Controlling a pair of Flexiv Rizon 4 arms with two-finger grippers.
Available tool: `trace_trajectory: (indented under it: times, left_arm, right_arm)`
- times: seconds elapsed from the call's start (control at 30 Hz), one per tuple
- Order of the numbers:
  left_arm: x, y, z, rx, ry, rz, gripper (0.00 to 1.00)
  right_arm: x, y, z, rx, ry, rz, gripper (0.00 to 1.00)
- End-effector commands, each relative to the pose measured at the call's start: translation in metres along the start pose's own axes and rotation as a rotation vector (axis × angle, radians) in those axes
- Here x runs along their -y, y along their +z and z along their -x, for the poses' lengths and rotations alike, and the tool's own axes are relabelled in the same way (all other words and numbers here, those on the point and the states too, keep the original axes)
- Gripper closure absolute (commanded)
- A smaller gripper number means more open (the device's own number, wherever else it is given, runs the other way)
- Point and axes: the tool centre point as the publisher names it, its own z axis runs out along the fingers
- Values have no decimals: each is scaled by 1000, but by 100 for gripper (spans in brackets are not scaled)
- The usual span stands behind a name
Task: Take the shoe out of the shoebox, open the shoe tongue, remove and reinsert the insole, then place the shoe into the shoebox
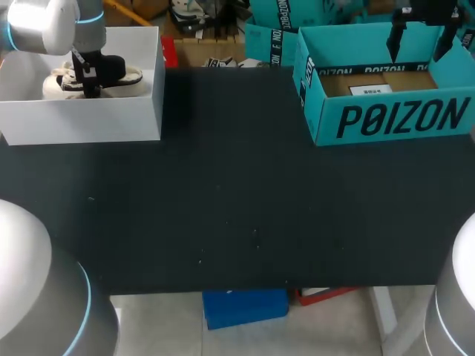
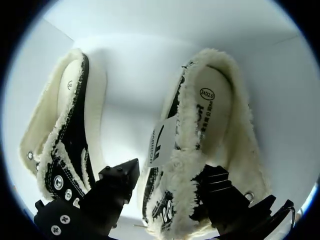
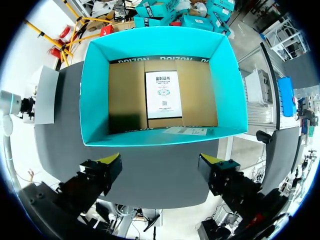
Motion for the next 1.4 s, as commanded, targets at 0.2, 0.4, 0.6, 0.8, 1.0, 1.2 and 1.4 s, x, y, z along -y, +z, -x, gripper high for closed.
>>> trace_trajectory:
  times: [0.2,0.4,0.6,0.8,1.0,1.2,1.4]
  left_arm:
    - [6,12,1,-8,34,24,100]
    - [8,2,-10,-67,120,-21,100]
    - [14,-19,-19,-100,234,-42,100]
    - [15,-45,-13,-67,284,-34,100]
    - [15,-72,-5,-44,322,-14,100]
    - [17,-112,-3,-61,356,14,100]
    - [19,-150,-8,-43,376,24,100]
  right_arm:
    - [0,0,0,0,0,0,0]
    - [0,0,0,0,0,0,0]
    - [0,0,0,0,0,0,0]
    - [0,0,0,0,0,0,0]
    - [0,0,0,0,0,0,0]
    - [0,0,0,0,0,0,0]
    - [0,0,0,0,0,0,0]
